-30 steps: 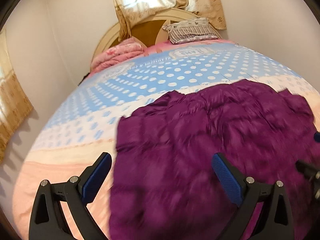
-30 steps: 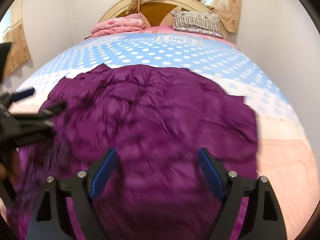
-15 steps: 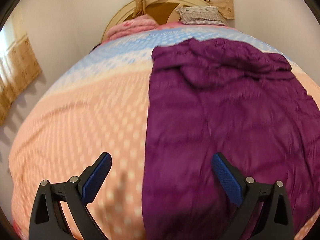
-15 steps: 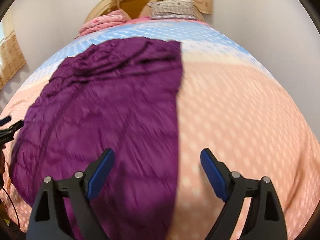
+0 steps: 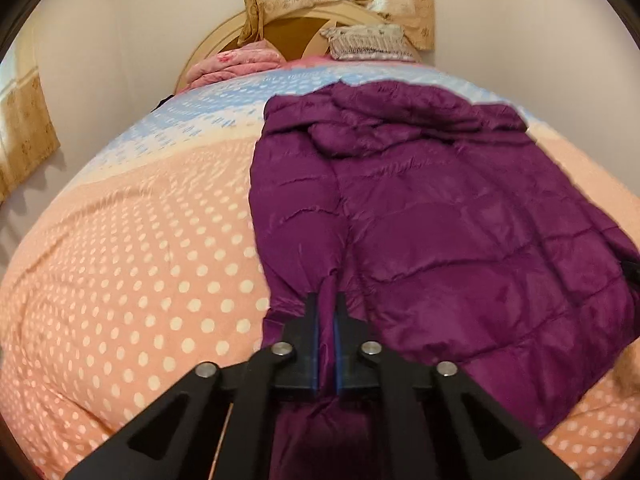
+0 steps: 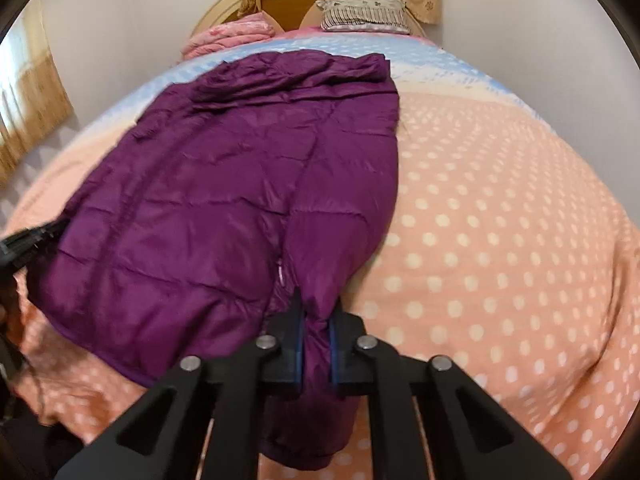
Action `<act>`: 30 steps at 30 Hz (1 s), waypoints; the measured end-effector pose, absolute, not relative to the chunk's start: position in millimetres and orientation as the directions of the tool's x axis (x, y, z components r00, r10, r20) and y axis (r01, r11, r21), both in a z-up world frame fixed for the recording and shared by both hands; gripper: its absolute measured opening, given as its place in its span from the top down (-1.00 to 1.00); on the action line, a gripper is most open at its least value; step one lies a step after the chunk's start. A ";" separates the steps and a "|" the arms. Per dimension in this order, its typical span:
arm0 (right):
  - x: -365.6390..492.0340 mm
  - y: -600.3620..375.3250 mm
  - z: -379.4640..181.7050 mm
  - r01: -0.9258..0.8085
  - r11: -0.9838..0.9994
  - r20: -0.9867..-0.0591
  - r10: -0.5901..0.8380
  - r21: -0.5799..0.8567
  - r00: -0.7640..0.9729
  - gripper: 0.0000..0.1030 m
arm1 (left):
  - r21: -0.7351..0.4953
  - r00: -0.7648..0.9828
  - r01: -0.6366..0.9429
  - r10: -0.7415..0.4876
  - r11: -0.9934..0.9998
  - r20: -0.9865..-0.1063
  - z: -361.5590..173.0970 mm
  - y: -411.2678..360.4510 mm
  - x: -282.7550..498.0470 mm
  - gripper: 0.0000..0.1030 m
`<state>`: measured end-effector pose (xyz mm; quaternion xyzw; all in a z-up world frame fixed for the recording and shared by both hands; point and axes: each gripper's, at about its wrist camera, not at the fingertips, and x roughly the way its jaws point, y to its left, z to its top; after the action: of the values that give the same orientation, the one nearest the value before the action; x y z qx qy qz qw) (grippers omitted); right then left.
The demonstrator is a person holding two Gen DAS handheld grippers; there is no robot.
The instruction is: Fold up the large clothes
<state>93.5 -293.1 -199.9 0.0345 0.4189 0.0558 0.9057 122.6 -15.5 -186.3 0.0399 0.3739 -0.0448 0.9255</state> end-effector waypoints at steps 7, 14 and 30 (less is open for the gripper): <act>63.8 -303.3 -143.2 -0.114 0.981 -0.659 0.189 0.155 0.728 0.85 | 0.010 0.795 0.174 -0.135 0.985 -0.591 -122.3 -2.2 79.8 0.95; 23.7 -311.6 -65.5 -0.153 0.978 -0.498 0.205 0.143 0.843 0.85 | -0.031 0.855 0.199 -0.189 0.979 -0.483 -56.0 14.8 52.4 0.95; 261.9 -326.6 -87.4 -0.034 0.977 -0.483 0.135 0.212 0.865 0.86 | -0.015 0.860 0.103 -0.097 0.995 -0.501 -88.2 21.2 288.4 0.77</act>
<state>261.9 -326.6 -87.4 0.0986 0.2559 0.0440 0.9607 288.4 21.2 -88.2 0.0062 0.2592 -0.0519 0.9644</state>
